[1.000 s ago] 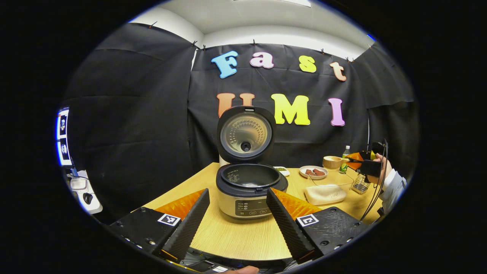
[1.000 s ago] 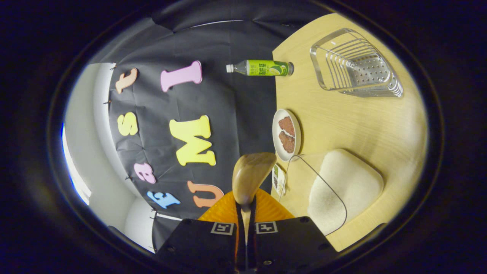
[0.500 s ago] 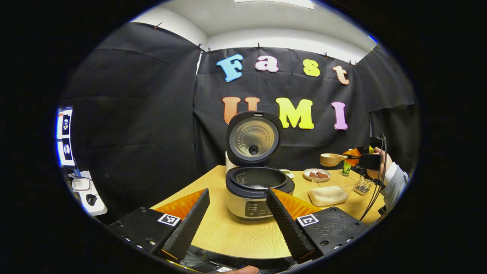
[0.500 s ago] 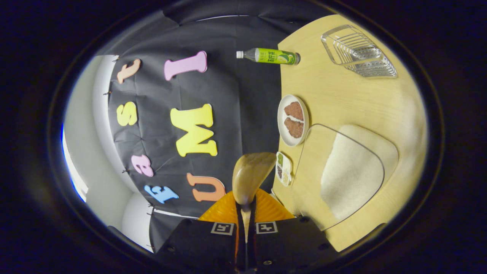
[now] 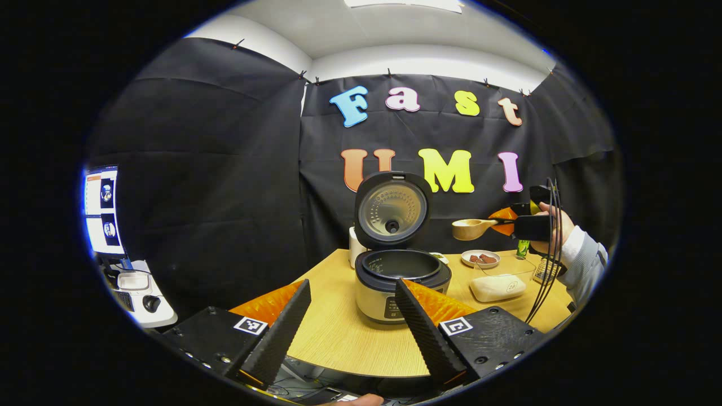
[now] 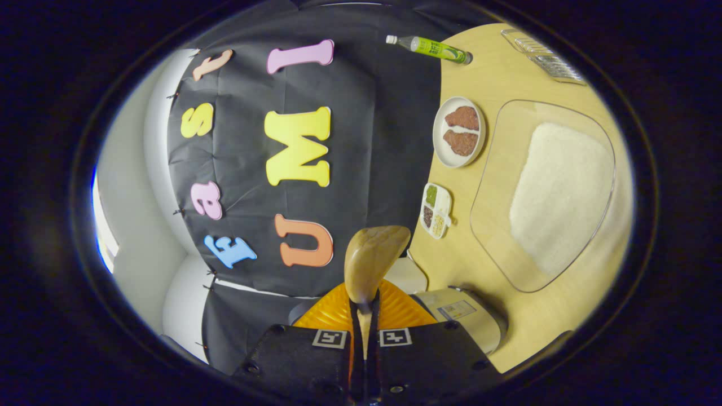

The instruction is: Close the left gripper, press the button to open the rice cooker; take a wooden spoon from the chopstick holder with the right hand, scoop a spoonful of rice and pour it into the rice cooker, then put the wooden spoon back into the chopstick holder.

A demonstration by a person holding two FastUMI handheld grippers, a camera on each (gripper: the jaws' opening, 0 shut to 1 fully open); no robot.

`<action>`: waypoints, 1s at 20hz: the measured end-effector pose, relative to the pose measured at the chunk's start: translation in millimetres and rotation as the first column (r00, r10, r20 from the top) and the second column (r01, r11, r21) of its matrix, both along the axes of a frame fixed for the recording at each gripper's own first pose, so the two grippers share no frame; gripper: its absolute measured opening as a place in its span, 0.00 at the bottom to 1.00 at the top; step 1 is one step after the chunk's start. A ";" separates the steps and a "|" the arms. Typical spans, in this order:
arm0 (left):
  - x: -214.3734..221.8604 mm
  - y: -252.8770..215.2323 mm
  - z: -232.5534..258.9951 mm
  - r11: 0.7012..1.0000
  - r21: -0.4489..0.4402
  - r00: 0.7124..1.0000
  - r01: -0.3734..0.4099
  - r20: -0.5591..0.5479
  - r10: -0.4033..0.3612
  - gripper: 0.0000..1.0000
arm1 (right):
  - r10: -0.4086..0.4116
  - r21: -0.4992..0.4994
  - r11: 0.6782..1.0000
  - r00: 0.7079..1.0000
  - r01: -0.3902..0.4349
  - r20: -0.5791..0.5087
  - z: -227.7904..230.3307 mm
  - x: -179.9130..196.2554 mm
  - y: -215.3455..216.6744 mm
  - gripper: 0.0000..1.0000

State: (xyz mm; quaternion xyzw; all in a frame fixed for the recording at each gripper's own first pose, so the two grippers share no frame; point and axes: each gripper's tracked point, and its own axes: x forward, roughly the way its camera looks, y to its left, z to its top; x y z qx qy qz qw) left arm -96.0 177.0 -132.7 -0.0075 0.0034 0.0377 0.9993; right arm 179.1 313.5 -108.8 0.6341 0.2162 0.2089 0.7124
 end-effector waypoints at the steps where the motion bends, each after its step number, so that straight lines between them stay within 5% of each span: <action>1: -2.3 2.3 1.5 1.000 -0.005 1.000 -0.001 0.005 0.001 0.96 | 0.013 -0.008 1.000 1.000 -0.013 0.000 1.2 -2.2 12.1 0.08; 9: -16.6 9.2 1.3 1.000 -0.016 1.000 0.009 0.028 -0.008 0.96 | 0.081 -0.194 0.979 0.995 -0.068 0.059 1.2 -18.1 89.0 0.08; 20: -14.5 7.5 -17.4 0.999 -0.032 1.000 0.029 -0.002 -0.029 0.96 | 0.122 -0.416 0.908 0.980 -0.047 0.155 -14.9 -26.1 124.1 0.08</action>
